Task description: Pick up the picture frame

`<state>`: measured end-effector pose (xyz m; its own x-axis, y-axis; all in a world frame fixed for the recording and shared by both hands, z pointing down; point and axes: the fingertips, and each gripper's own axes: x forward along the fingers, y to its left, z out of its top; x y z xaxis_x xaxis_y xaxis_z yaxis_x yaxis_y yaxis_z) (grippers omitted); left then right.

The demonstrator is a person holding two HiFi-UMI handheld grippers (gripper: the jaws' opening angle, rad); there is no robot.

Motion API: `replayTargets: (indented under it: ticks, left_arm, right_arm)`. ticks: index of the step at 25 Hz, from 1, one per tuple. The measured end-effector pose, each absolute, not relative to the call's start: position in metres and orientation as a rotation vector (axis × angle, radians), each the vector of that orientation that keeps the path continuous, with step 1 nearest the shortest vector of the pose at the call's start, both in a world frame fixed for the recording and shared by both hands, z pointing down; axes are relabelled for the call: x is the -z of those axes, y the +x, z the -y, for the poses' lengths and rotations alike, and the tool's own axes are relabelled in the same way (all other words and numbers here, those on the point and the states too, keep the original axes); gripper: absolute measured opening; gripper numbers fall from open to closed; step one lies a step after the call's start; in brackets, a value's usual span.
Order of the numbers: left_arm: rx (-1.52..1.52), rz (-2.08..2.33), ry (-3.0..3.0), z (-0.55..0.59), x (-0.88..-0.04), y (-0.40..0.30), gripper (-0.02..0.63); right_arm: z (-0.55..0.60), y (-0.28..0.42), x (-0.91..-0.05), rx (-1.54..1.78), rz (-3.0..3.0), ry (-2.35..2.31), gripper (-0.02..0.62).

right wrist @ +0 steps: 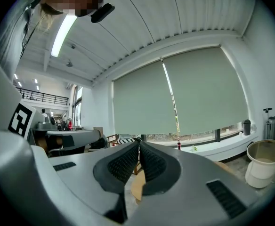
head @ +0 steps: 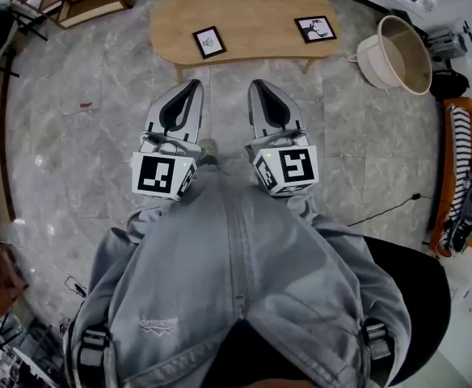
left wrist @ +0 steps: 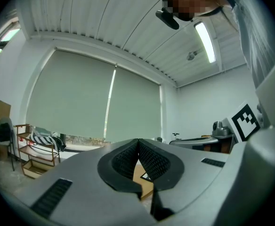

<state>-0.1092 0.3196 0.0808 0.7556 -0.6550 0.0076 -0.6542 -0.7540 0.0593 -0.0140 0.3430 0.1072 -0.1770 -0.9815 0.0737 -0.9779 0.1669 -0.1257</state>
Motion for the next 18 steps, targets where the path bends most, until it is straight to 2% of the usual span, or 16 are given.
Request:
replayTargets:
  ticks: [9,18]
  left_arm:
    - [0.009,0.965,2.91,-0.246,-0.098,-0.11,0.018]
    - [0.003,0.955,2.862,-0.22,-0.11,-0.118,0.018]
  right_arm:
    - [-0.279,-0.005,-0.12,0.242,-2.271,-2.109,0.034]
    - [-0.251,-0.011,-0.127,0.281,-2.301,-2.128,0.034]
